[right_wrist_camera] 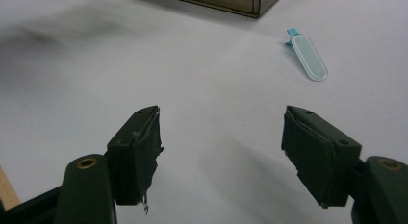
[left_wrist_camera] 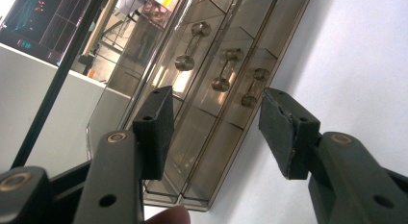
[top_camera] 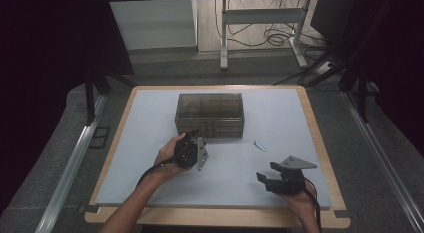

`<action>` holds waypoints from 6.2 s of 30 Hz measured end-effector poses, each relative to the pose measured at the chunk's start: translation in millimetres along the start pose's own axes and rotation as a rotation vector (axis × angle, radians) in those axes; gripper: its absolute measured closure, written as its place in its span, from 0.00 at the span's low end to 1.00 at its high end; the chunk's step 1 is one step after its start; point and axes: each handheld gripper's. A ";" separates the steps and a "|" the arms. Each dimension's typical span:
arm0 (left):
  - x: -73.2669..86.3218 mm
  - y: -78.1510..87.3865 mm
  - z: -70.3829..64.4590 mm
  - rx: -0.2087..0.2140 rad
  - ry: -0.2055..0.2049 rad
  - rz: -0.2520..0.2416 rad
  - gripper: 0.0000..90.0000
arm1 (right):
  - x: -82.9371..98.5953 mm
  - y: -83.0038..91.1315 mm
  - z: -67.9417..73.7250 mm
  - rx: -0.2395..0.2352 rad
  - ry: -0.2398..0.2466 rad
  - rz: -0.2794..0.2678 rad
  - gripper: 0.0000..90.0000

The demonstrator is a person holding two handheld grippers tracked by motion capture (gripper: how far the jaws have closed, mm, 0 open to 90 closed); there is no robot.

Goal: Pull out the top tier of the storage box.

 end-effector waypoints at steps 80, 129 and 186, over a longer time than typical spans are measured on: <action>-14.0 -29.4 6.2 -0.019 -0.036 -0.007 0.62 | -2.1 1.4 2.9 -0.013 0.002 -0.003 0.32; -18.8 -40.5 -9.3 -0.080 -0.115 0.012 0.68 | -1.0 -2.4 4.2 -0.017 -0.001 0.009 0.32; -20.9 -41.1 -31.5 -0.299 -0.243 0.015 0.91 | -0.9 -1.9 3.8 -0.013 0.001 0.007 0.32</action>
Point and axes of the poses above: each handheld gripper's, and its own axes: y roughly backward along the jaws, x roughly out of its underside, z roughly to its left, and after that the axes turned 13 degrees about -x, right-handed
